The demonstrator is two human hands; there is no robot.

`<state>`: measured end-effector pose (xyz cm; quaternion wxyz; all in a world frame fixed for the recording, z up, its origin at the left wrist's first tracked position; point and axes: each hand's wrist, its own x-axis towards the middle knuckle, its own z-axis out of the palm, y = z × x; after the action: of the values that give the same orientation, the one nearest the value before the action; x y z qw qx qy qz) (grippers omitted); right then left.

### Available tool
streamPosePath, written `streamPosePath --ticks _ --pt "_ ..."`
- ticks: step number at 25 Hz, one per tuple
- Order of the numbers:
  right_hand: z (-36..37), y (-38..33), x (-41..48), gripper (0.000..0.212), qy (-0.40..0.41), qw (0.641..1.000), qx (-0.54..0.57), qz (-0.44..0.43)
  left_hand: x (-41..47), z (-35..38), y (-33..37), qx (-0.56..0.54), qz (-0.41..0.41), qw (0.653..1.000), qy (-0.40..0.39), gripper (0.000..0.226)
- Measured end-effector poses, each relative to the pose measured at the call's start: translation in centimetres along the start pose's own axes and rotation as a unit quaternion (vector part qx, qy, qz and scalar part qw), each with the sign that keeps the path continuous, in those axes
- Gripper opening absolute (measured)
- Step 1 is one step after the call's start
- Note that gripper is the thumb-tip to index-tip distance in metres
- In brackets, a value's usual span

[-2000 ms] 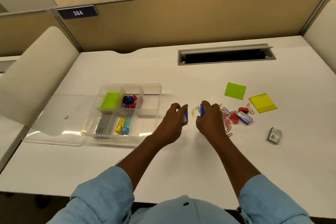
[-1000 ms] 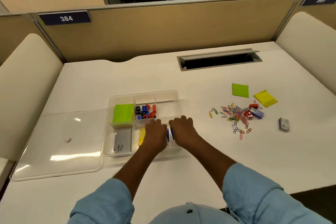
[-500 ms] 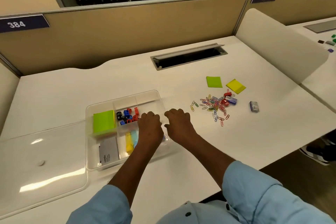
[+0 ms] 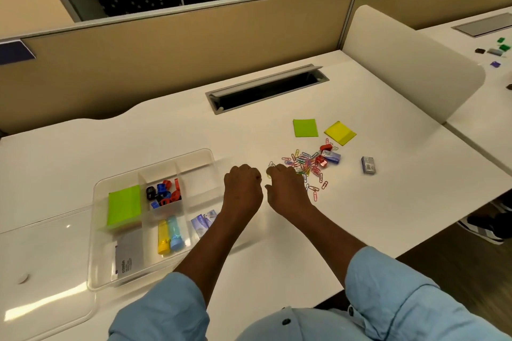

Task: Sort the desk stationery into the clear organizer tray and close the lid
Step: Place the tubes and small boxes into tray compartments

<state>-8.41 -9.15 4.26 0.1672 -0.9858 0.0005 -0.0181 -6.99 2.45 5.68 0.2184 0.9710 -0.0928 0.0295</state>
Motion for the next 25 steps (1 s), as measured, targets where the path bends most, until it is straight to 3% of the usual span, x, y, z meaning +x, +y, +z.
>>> streamPosePath --ticks 7,13,18,25 --pt "-1.7 9.4 3.1 0.047 -0.005 0.995 -0.002 0.1 3.5 5.0 7.5 -0.072 0.004 0.996 -0.05 0.02" --pt "-3.1 17.0 6.6 0.033 0.011 0.991 0.024 0.134 6.8 9.5 11.7 -0.077 -0.021 0.993 -0.084 0.037" --pt "-3.1 19.3 10.1 0.045 -0.061 0.991 0.007 0.122 9.1 12.2 14.1 -0.018 -0.015 0.995 -0.099 0.047" --pt "-1.6 20.1 11.5 0.033 -0.079 0.994 -0.034 0.064 10.2 13.6 14.8 0.008 -0.01 0.992 -0.123 0.026"
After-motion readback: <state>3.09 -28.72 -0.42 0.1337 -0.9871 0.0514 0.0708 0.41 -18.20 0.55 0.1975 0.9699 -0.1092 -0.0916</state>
